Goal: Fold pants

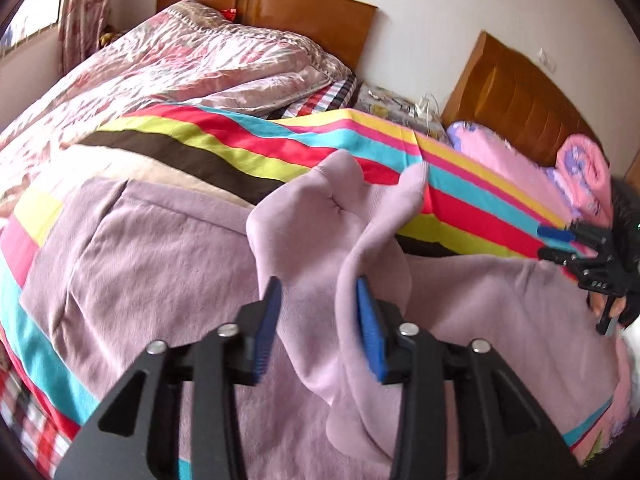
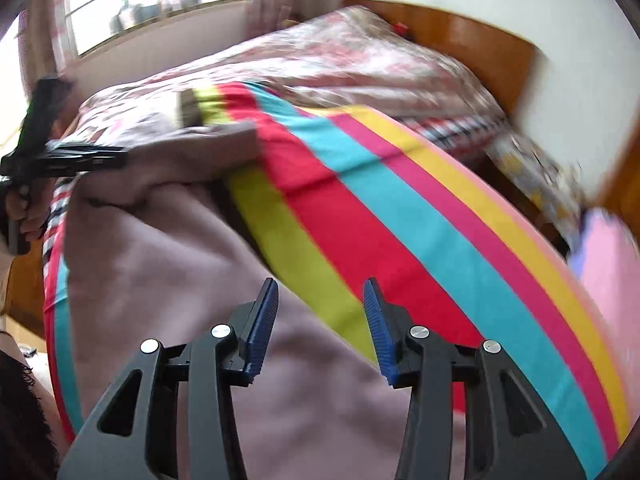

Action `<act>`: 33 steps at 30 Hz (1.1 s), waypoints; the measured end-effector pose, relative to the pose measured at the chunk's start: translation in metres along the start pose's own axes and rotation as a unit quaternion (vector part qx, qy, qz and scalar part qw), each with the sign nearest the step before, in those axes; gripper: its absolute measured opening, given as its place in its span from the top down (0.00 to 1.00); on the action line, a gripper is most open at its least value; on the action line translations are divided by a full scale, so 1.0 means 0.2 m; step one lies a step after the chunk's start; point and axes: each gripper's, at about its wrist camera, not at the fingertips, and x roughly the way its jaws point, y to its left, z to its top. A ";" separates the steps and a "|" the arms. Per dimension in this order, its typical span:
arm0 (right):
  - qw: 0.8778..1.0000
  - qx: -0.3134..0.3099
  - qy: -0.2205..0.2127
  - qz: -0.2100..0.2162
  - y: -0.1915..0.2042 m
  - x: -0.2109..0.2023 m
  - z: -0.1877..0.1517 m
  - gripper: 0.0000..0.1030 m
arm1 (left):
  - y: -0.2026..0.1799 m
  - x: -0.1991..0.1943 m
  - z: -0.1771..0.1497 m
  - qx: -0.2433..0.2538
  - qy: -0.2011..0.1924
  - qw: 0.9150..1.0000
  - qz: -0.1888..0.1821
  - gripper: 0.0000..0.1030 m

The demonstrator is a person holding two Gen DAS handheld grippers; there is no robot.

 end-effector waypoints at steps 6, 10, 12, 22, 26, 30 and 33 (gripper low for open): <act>0.999 -0.023 0.042 -0.017 0.03 0.13 -0.06 0.61 | -0.01 0.03 -0.02 -0.024 0.003 1.000 -0.015 0.49; 0.999 0.010 0.042 -0.028 0.01 0.15 -0.06 0.60 | -0.04 0.00 -0.02 -0.020 -0.003 1.000 -0.008 0.39; 0.998 0.024 0.020 -0.063 0.04 0.08 -0.05 0.60 | -0.04 -0.03 0.01 -0.014 -0.011 1.000 0.003 0.31; 0.988 0.121 -0.093 -0.014 0.32 -0.19 -0.19 0.52 | -0.52 0.15 0.34 0.151 0.068 0.985 0.055 0.14; 0.985 0.152 -0.086 0.005 0.38 -0.20 -0.26 0.52 | -0.67 0.56 0.36 0.217 0.181 0.954 0.101 0.24; 0.986 0.148 -0.083 0.005 0.46 -0.25 -0.32 0.52 | -0.63 0.70 0.36 0.213 0.204 0.950 0.099 0.81; 0.985 0.152 -0.087 0.006 0.49 -0.28 -0.35 0.51 | -0.47 0.46 0.44 0.136 0.125 0.982 0.049 0.91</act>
